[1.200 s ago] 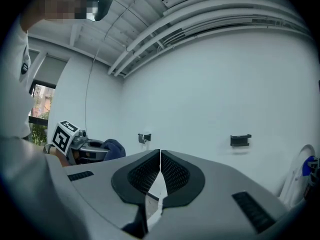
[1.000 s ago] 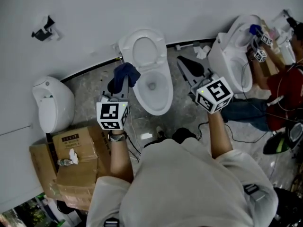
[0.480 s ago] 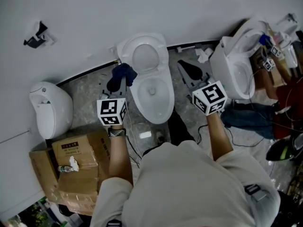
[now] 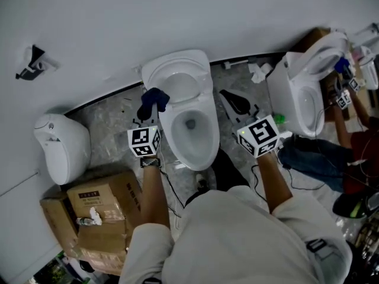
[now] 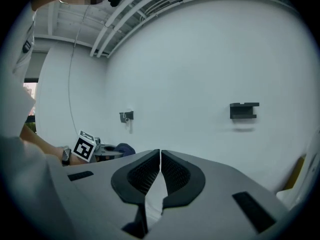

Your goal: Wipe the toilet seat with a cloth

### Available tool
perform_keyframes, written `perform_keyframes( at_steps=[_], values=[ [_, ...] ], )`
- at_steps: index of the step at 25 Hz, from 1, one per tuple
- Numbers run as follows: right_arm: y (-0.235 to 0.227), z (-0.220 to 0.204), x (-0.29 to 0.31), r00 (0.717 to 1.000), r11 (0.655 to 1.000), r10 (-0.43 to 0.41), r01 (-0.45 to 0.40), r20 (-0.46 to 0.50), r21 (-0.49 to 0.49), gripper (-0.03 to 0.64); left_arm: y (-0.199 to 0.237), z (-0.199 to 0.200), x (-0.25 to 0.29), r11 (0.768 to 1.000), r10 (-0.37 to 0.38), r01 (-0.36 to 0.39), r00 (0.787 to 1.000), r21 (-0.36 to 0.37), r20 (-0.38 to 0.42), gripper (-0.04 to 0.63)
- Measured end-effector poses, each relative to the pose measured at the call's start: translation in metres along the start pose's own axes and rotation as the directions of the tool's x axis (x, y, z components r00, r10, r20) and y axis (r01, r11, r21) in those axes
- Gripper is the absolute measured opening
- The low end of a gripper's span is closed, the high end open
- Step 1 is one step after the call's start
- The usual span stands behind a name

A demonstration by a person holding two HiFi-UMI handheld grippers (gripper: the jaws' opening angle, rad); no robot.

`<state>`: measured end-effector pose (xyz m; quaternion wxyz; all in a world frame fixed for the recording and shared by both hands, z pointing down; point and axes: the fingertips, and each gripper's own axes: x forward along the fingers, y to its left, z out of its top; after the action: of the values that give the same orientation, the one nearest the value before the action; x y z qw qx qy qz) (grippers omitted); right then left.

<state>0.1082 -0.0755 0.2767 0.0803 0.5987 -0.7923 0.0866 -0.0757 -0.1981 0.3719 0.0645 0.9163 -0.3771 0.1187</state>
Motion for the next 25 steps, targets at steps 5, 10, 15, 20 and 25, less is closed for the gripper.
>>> perform_keyframes(
  at_steps=[5,10,15,20,25],
  values=[
    [-0.03,-0.028,0.035,0.999,1.0,-0.001,0.002,-0.045,0.029,0.029,0.02,-0.04,0.055,0.997,0.032,-0.035,0.998,-0.062,-0.05,0.037],
    [-0.052,-0.054,0.057,0.995,0.998,-0.004,0.01,-0.096,0.067,0.029,0.032,-0.077,0.095,0.995,0.046,-0.055,0.994,-0.088,-0.104,0.037],
    [-0.067,-0.07,0.068,0.991,0.996,-0.003,0.015,-0.135,0.085,0.031,0.052,-0.097,0.114,0.986,0.092,-0.108,0.988,-0.123,-0.126,0.037],
    [-0.073,-0.082,0.072,0.986,0.997,0.01,0.003,-0.167,0.078,0.03,0.062,-0.102,0.126,0.979,0.122,-0.139,0.985,-0.15,-0.118,0.037],
    [-0.083,-0.091,0.071,0.984,0.996,0.009,0.008,-0.18,0.094,0.03,0.056,-0.096,0.138,0.978,0.125,-0.138,0.988,-0.153,-0.093,0.037]
  ],
)
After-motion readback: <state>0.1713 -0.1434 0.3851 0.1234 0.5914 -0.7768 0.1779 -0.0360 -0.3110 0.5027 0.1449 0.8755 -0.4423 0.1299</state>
